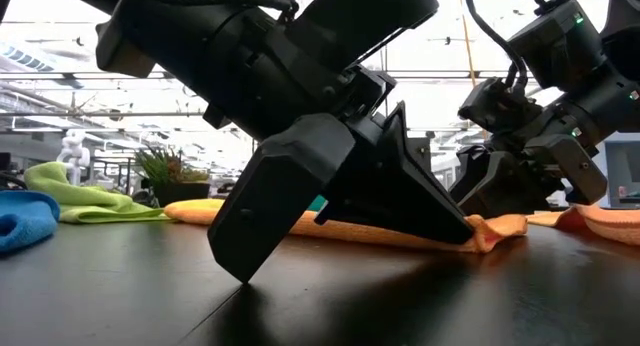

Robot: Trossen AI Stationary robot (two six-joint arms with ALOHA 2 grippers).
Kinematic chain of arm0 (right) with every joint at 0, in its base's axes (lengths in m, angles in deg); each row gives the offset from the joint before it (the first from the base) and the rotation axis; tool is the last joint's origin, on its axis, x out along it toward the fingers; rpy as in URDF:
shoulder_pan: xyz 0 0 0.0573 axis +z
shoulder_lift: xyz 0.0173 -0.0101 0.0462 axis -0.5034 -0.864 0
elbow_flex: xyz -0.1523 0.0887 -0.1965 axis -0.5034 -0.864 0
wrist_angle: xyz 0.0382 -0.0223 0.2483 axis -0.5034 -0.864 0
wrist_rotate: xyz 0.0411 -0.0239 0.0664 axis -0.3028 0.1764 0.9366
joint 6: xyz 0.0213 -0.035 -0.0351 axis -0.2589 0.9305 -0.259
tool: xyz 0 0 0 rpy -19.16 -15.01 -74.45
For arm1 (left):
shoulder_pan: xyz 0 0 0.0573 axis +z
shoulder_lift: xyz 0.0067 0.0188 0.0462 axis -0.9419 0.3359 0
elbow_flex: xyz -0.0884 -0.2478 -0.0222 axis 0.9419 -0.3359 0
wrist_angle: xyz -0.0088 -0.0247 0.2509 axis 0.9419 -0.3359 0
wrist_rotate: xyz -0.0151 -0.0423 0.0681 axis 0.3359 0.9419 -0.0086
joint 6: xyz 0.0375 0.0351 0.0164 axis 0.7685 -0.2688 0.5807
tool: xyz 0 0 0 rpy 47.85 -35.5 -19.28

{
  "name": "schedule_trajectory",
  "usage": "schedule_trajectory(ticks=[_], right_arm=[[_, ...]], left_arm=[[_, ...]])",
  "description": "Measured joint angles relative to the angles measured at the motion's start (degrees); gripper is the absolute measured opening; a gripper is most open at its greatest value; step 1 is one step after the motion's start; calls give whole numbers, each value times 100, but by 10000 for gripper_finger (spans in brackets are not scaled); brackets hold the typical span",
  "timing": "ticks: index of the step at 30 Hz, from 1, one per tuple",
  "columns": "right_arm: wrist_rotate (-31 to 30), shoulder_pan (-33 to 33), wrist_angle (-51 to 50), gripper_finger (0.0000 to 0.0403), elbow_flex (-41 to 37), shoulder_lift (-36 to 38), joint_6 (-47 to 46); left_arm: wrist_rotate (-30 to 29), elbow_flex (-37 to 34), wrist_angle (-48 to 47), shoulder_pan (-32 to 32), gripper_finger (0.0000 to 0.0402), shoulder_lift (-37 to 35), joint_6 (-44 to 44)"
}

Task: Fold microfiber towels
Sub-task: Fold the top orange microfiber cloth

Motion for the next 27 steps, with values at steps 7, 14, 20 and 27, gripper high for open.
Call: schedule_trajectory(ticks=[7, 14, 20, 27], right_arm=[[-8, 202, -155, 189, 4, 684, 575], [4, 721, -244, 189, 84, 1147, 1116], [6, 1410, -718, 189, 783, 752, 1331], [-18, 1747, -1179, 189, 1364, 106, 1331]], left_arm=[[7, -28, -361, -20, 3, -207, -211], [149, -13, -1296, -169, 2, -915, -466], [375, -24, -1774, -286, 1, -1303, -714], [413, -238, -1808, -292, 1, -1531, -1167]])
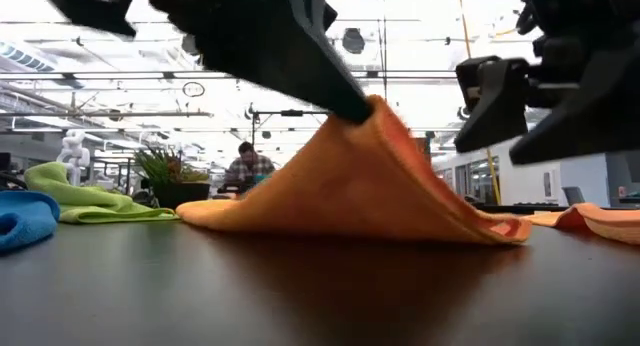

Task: Fold microfiber towels
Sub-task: Fold the top orange microfiber cloth

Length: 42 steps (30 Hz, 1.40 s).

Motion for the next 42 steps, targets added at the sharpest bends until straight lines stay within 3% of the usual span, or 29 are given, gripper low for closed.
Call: schedule_trajectory(ticks=[14, 36, 42], right_arm=[[-18, 95, 144, 190, 443, -1202, -46], [-58, 142, 15, 190, 448, -1218, -165], [-329, 151, -82, 189, 443, -1221, -163]], left_arm=[[4, -60, -37, 293, 0, -23, -465], [30, -51, -313, 460, 0, -325, -534], [-35, -58, -372, 460, 0, -428, -553]])
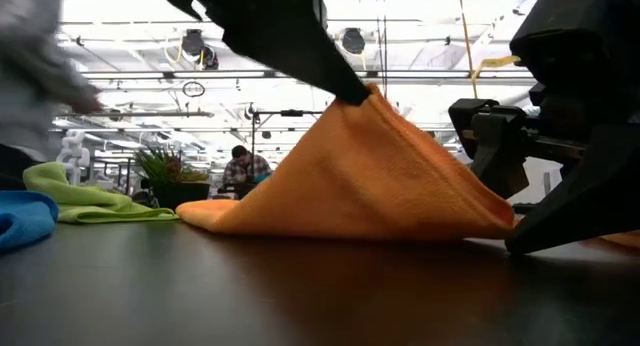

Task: Fold microfiber towels
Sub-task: Fold the top orange microfiber cloth

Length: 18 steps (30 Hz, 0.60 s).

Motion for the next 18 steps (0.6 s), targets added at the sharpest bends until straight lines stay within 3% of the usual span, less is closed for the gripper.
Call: schedule_trajectory(ticks=[5, 12, 14, 18], right_arm=[[-207, 7, -56, 154, -2, -2, 0], [-271, 0, 82, 32, -13, -4, 1], [-299, -22, 115, 9, -20, 11, -3], [-260, -146, 311, 6, -20, 34, -409]], left_arm=[[-67, 4, -17, -1, 0, -8, -6], [117, 4, -54, 2, 1, -8, -53], [229, 4, -88, -2, 13, -8, -46], [234, 4, -252, -23, 65, -8, -87]])
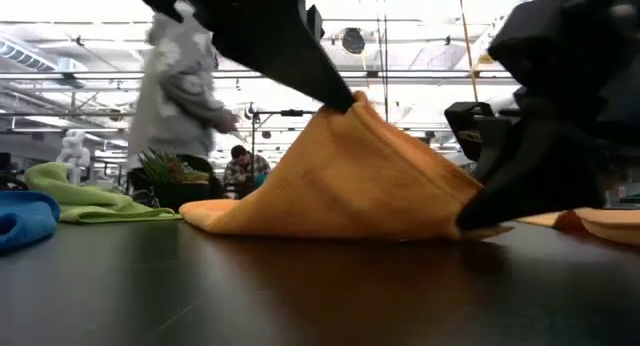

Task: Fold microfiber towels
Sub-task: Fold the top orange microfiber cloth

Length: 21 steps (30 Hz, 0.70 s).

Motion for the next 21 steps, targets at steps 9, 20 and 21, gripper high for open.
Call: schedule_trajectory(ticks=[9, 20, 21], right_arm=[[19, -320, 39, 1, 2, 192, -725], [61, -715, -63, 1, 11, 834, -1329], [135, -759, -69, 1, 11, 845, -1367]], left_arm=[[-42, 0, -190, -166, 198, 0, -480], [-648, 0, -460, -434, 234, 0, -1121], [-655, 0, -439, -451, 234, 1, -1157]])
